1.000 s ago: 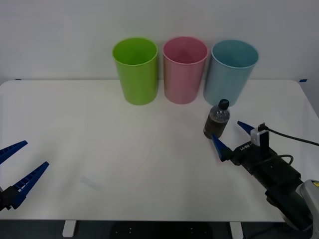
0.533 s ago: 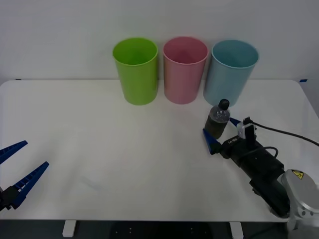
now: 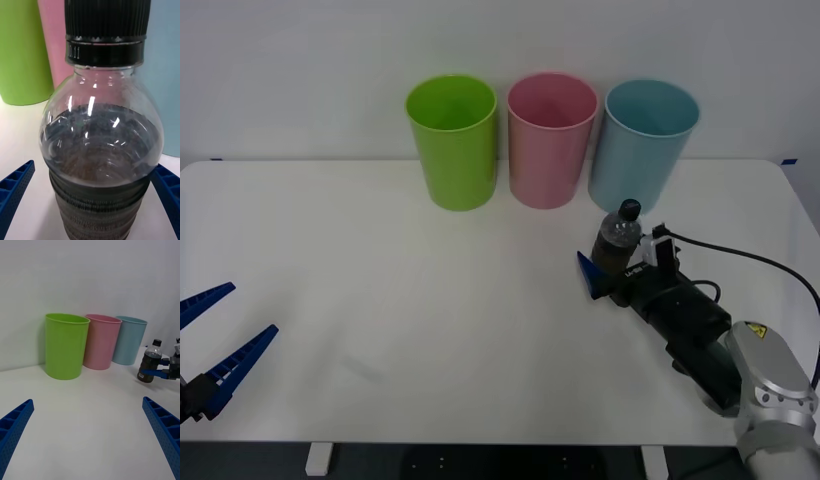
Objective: Grasp the object on the table and drop it into the matching bin: aluminum can to the light blue bin, PET bottle to the pink bin.
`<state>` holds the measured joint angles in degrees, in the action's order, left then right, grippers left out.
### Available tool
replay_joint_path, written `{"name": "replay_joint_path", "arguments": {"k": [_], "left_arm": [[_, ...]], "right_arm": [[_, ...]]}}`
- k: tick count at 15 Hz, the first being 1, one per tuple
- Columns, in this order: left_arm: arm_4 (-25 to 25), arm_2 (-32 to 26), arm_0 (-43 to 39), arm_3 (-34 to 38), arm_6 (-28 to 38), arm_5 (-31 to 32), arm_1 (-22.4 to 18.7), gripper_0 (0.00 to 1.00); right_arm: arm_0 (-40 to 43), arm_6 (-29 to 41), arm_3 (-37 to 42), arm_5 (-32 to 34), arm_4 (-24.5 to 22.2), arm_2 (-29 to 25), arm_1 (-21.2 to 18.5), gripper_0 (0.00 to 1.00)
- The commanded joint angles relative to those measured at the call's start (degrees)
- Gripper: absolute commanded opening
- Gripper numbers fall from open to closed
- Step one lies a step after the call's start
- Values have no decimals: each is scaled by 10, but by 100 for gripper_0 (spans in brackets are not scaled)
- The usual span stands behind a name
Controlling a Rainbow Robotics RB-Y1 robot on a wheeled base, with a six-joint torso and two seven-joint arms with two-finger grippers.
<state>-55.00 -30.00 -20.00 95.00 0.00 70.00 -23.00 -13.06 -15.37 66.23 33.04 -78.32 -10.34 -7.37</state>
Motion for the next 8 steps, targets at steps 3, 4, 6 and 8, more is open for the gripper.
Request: {"name": "replay_joint_path", "arguments": {"k": [3,4,6,8], "left_arm": [[0,0,0,0,0,0,0,100],[0,0,0,0,0,0,0,100],[0,0,0,0,0,0,0,100],[0,0,0,0,0,0,0,100]], "right_arm": [[0,-6,0,-1,3,-3,0,56],[0,-8,0,-1,8,-2,0,4],[0,-11,0,-2,13,-1,0,0],[0,-17,0,-3,26,0,0,0]]}}
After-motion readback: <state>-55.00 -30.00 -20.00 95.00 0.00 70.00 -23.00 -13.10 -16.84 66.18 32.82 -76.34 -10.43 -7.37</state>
